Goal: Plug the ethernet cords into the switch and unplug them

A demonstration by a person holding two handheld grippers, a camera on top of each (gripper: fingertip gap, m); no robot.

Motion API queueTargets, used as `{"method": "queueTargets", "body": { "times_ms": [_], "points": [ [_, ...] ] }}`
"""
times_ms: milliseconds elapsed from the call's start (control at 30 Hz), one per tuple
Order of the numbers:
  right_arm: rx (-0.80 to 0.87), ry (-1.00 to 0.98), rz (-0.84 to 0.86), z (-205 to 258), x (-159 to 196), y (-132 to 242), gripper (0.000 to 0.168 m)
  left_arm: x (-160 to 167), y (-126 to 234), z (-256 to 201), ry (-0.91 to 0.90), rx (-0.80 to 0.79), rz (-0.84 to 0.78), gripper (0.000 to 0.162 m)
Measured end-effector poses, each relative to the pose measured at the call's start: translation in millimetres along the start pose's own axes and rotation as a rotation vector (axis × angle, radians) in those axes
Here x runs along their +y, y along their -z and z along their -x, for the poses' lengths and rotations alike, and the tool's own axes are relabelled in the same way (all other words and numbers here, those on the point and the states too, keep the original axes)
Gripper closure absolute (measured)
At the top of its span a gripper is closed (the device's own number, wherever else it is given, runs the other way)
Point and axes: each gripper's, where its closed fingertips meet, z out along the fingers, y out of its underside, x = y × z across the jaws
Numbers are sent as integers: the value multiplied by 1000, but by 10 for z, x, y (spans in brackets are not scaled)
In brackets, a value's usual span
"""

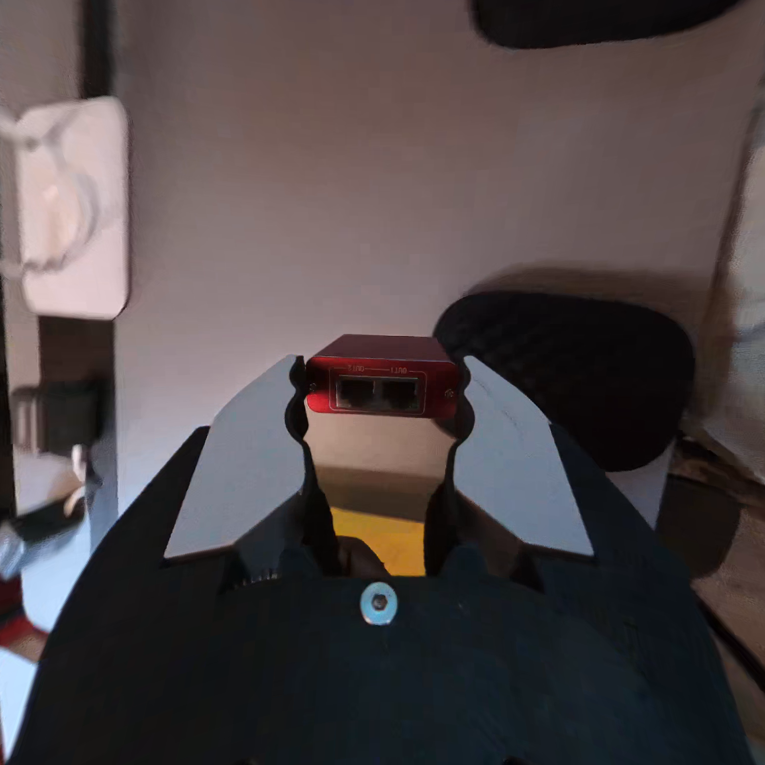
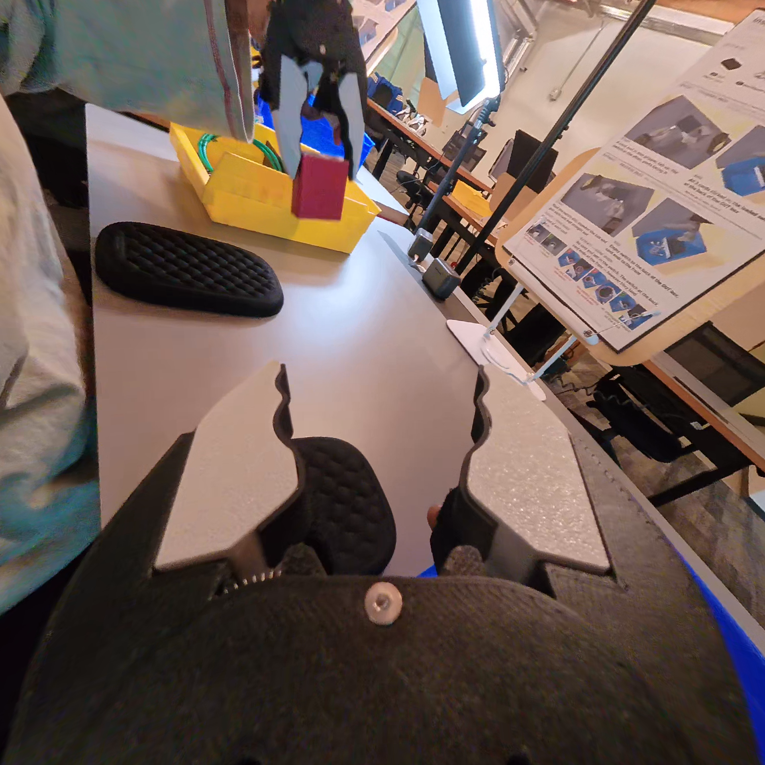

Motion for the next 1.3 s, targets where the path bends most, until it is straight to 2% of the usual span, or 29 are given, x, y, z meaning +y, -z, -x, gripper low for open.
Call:
{"method": "queueTargets", "body": {
  "times_ms": [167, 400, 600, 767, 833, 933, 1033, 1100, 1167, 1233, 1300],
  "points": [
    [-9, -3, -18, 45, -5, 30, 82, -432, -603, -637, -221, 172, 50, 93],
    [-4, -4, -29, 44, -6, 81, 84, -640, -1070, -926, -389, 280, 49, 93],
    [-15, -13, -4, 54, 50, 62, 84, -631, -1214, -992, -401, 325, 25, 93],
    [-46, -23, 1, 96, 55, -4, 85, -680, -1243, -1024, -322, 356, -59, 91],
    [-75, -28, 10, 141, 52, -59, 85, -685, -1186, -948, -271, 317, -103, 81],
    [-162, -36, 9, 274, 9, -228, 85, -744, -937, -750, -131, 204, -262, 79],
    [-191, -111, 50, 331, -15, -547, 85, -731, -539, -498, 79, 28, -469, 79],
    [-180, -232, 154, 374, 34, -846, 82, -634, -220, -359, 221, -92, -609, 81],
    [-252, -338, 303, 604, 100, -1132, 77, -478, 81, -301, 349, -168, -715, 81],
    [-335, -365, 416, 864, 134, -1379, 72, -291, 344, -255, 455, -250, -792, 83],
    [-328, -382, 530, 945, 225, -1589, 73, -105, 571, -208, 534, -344, -855, 86]
  ]
}}
